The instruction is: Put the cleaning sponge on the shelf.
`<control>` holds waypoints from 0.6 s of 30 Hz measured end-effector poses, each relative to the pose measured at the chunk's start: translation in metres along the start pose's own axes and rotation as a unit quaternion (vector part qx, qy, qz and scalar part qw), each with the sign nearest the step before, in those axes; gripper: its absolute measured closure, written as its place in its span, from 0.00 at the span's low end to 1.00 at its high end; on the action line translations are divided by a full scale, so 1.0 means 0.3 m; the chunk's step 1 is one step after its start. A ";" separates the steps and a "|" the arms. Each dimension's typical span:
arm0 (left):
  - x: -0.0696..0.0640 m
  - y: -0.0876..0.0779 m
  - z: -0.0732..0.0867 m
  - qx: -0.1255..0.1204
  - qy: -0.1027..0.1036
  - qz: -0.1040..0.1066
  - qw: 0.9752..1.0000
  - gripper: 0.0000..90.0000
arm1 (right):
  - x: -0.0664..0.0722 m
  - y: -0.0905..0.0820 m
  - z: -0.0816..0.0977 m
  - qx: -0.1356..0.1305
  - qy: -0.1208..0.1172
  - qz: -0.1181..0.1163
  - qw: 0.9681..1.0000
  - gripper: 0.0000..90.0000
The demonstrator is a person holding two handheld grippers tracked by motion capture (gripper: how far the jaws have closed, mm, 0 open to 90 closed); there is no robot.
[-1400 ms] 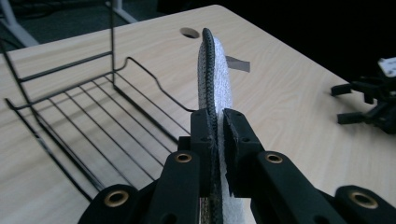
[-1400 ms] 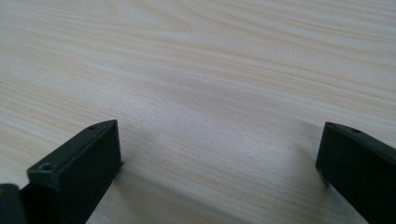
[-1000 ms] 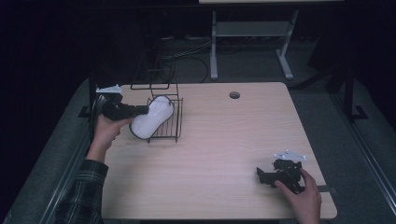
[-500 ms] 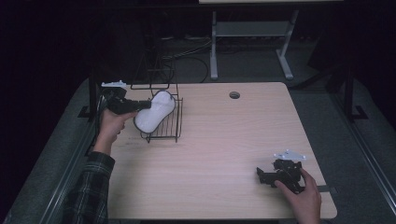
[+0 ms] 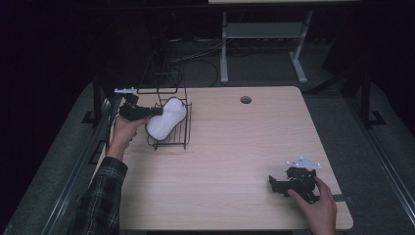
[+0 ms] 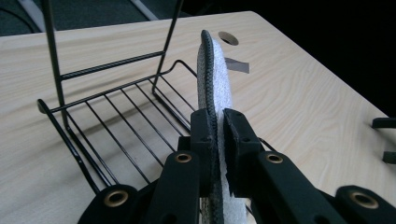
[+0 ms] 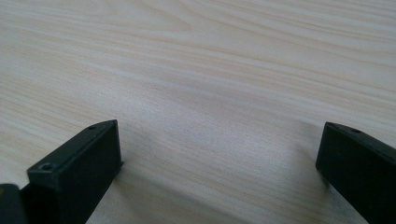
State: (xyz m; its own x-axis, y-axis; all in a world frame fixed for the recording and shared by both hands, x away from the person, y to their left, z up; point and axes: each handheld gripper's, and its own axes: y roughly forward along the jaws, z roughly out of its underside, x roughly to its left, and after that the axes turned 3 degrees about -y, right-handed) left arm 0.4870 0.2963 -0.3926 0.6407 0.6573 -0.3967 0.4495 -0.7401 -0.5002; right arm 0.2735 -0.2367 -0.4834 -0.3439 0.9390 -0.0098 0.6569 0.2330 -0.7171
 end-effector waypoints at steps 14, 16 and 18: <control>0.030 0.027 0.013 0.000 0.000 -0.035 0.999 0.89 | 0.000 0.000 0.000 0.000 0.000 0.000 1.000 0.00; 0.032 0.028 0.015 0.002 0.002 -0.043 0.999 0.88 | 0.000 0.000 0.000 0.000 0.000 0.000 1.000 0.00; 0.034 0.028 0.016 0.006 0.005 -0.049 0.999 0.87 | -0.001 0.000 0.000 0.000 -0.001 0.000 1.000 0.00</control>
State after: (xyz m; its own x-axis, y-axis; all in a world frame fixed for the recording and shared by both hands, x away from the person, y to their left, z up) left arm 0.4944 0.2975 -0.4044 0.5998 0.7255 -0.3374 0.5036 -0.6700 -0.5454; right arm 0.2736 -0.2368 -0.4834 -0.3448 0.9386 -0.0120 0.6574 0.2323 -0.7168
